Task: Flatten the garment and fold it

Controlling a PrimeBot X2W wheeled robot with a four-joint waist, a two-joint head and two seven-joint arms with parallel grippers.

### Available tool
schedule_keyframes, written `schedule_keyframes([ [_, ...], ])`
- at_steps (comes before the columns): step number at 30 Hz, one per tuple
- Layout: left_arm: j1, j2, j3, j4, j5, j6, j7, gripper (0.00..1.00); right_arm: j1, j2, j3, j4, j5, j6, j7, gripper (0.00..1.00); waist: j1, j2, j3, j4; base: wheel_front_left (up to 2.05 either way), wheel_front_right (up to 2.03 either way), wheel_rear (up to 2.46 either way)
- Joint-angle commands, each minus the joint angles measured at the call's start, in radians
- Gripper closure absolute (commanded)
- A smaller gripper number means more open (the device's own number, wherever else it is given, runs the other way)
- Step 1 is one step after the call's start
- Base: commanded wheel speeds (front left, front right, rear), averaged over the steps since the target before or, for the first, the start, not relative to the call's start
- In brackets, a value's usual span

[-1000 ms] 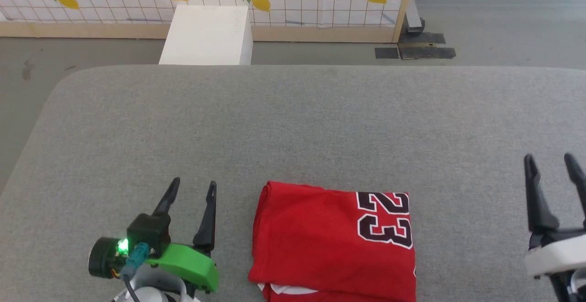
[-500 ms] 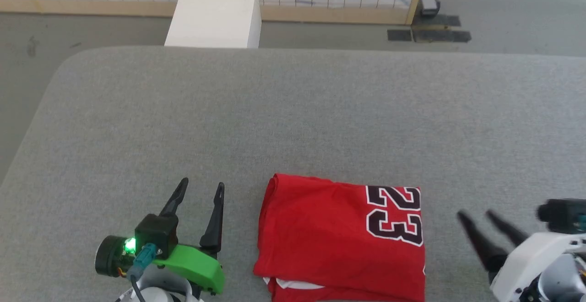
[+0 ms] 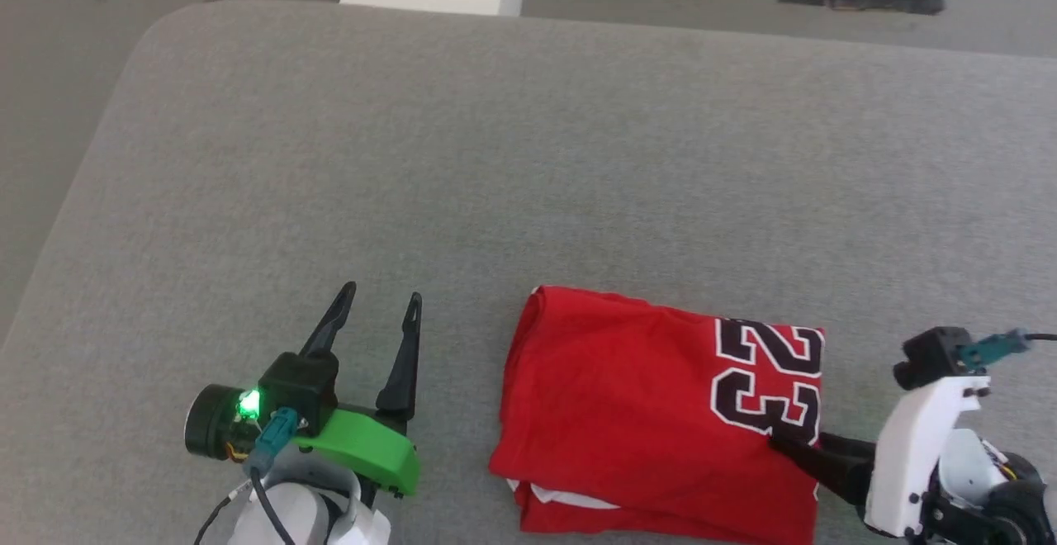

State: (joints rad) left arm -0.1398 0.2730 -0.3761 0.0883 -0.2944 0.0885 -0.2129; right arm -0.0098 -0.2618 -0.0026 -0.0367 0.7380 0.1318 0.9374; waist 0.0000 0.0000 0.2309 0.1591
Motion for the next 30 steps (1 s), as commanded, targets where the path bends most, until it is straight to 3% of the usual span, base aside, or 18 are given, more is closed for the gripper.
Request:
schedule_keyframes([
  [1,-0.020,-0.008,-0.003,0.003,0.007,-0.001,-0.008,0.00,-0.019,0.011,0.005,0.012,-0.010,-0.001,0.024,0.00,0.0000,0.0000,0.028,0.031,0.00,0.00,0.00],
  [8,-0.041,-0.016,-0.014,0.019,0.010,-0.002,-0.015,0.00,-0.043,0.067,0.027,0.053,-0.063,-0.001,0.073,0.00,0.0000,0.0000,0.044,0.064,0.00,0.00,0.00],
  [9,-0.042,-0.016,-0.015,0.022,0.010,-0.001,-0.016,0.00,-0.045,0.073,0.030,0.060,-0.071,-0.001,0.075,0.15,0.0000,0.0000,0.044,0.067,0.00,0.00,0.00],
  [10,-0.043,-0.017,-0.016,0.023,0.010,-0.001,-0.017,0.00,-0.046,0.078,0.033,0.064,-0.077,-0.001,0.075,0.53,0.0000,0.0000,0.045,0.069,0.00,0.00,0.00],
  [11,-0.044,-0.017,-0.016,0.025,0.010,0.000,-0.018,0.00,-0.047,0.083,0.037,0.069,-0.083,-0.001,0.076,1.00,0.0000,0.0000,0.045,0.070,0.00,0.00,0.00],
  [18,-0.040,-0.015,-0.015,0.044,0.004,0.006,-0.022,0.00,-0.064,0.051,0.077,0.069,-0.114,-0.001,0.049,1.00,0.0000,0.0000,0.017,0.059,0.00,0.00,0.00],
  [22,-0.037,-0.015,-0.016,0.049,-0.004,0.004,-0.022,0.00,-0.097,-0.018,0.129,0.035,-0.127,-0.001,0.010,1.00,0.0000,0.0000,-0.010,0.033,0.00,0.00,0.00],
  [26,-0.046,-0.024,-0.020,0.056,-0.015,0.003,-0.014,0.00,-0.154,-0.172,0.237,-0.027,-0.166,-0.001,-0.043,1.00,0.0000,0.0000,-0.025,-0.011,0.00,0.00,0.00],
  [30,-0.052,-0.035,-0.022,0.047,-0.026,0.005,-0.013,0.00,-0.259,-0.361,0.380,-0.080,-0.203,-0.001,-0.089,1.00,0.0000,0.0000,-0.013,-0.097,0.00,0.00,0.00],
])
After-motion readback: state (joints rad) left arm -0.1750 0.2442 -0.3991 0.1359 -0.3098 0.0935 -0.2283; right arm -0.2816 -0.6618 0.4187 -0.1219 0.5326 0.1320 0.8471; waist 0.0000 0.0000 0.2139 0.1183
